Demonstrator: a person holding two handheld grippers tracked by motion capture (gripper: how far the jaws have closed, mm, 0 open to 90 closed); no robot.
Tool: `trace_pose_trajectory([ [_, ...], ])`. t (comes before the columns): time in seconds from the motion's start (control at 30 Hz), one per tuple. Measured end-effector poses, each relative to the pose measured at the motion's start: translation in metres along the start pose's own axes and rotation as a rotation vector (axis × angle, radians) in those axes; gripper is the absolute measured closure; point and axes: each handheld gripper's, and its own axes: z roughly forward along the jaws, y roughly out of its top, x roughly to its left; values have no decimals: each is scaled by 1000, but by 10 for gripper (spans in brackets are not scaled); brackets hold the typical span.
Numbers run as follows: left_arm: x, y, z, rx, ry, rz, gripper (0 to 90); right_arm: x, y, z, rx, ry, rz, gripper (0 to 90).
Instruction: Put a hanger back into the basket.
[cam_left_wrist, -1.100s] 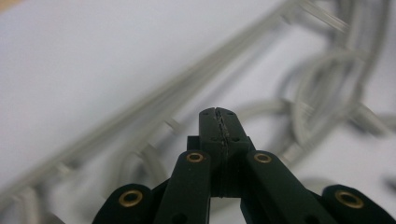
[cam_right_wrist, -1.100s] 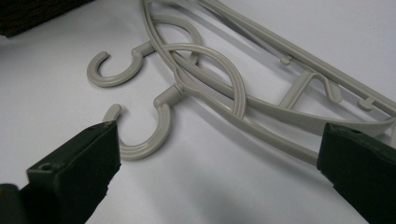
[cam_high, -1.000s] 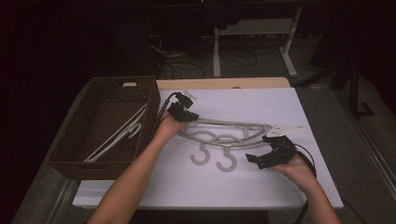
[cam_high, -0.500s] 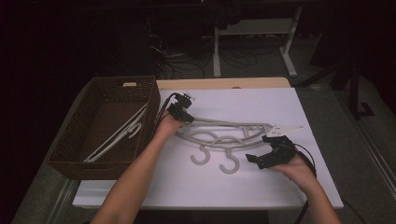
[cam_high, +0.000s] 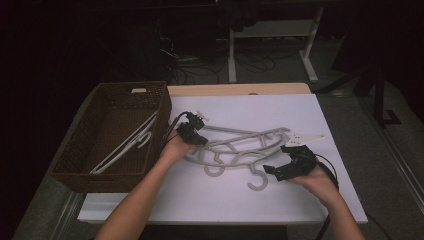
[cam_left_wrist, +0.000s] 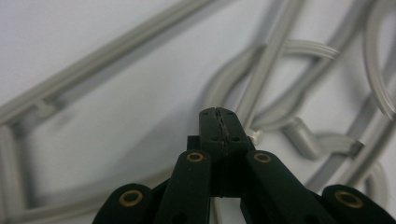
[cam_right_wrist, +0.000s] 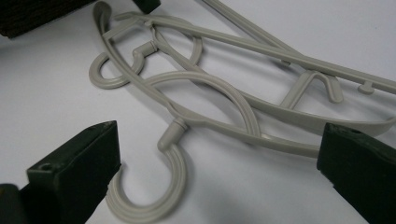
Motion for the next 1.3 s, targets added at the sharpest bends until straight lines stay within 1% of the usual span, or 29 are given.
trace_pose_trajectory([
  [0.03, -3, -2, -2, -5, -8, 5, 900, 0, 0, 0, -1, 0, 0, 0],
  [0.13, -9, -7, -4, -5, -50, 5, 900, 0, 0, 0, 0, 0, -1, 0],
  [0.2, -12, -10, -4, -8, -58, 12, 900, 0, 0, 0, 2, -1, 0, 0],
  [0.27, -15, -13, -5, -10, -81, 13, 900, 0, 0, 0, -1, -1, 1, 0],
  [0.4, -21, -19, -7, -29, -95, 20, 900, 0, 0, -1, 1, -3, 2, 0],
  [0.43, -23, -20, -9, -40, -105, 27, 900, 0, 0, -1, 1, -3, 2, 0],
  [0.47, -26, -20, -11, -58, -106, 37, 900, 0, 0, -1, 0, -3, 3, 0],
  [0.5, -29, -20, -12, -74, -107, 51, 858, -1, 0, -1, 0, -2, 2, 0],
  [0.57, -36, -20, -14, -102, -129, 77, 777, -1, 0, -1, 0, -3, 4, 0],
  [0.6, -42, -20, -14, -129, -153, 104, 727, -1, -1, 0, 0, -2, 4, 0],
  [0.63, -46, -19, -13, -144, -179, 112, 689, -1, -1, -1, 1, -3, 4, 0],
  [0.67, -51, -18, -11, -147, -198, 132, 667, -1, -1, 0, 2, -3, 5, 0],
  [0.7, -56, -18, -10, -150, -208, 154, 630, -1, -1, -1, 3, -3, 6, 0],
  [0.73, -62, -17, -8, -151, -222, 179, 610, -1, -1, -1, 3, -4, 7, 0],
  [0.77, -66, -16, -6, -148, -227, 193, 600, -1, -1, -1, 2, -5, 6, 0],
  [0.8, -66, -16, -6, -148, -227, 193, 585, -1, -1, -1, 2, -5, 6, 0],
  [0.83, -74, -14, -1, -144, -234, 225, 570, -1, -1, -1, 1, -5, 5, 0],
  [0.87, -74, -14, -1, -144, -234, 225, 566, -1, -1, -1, 1, -6, 7, 0],
  [0.9, -81, -12, 6, -136, -232, 257, 557, -1, -1, -1, 2, -6, 8, 0],
  [0.97, -86, -11, 12, -118, -230, 277, 545, -1, -1, -2, 1, -5, 7, 0],
  [1.1, -94, -8, 23, -100, -214, 311, 541, -2, -2, -2, -2, -4, 9, 0],
  [1.3, -102, -5, 35, -70, -174, 336, 544, -2, -2, -2, -4, -3, 12, 0],
])
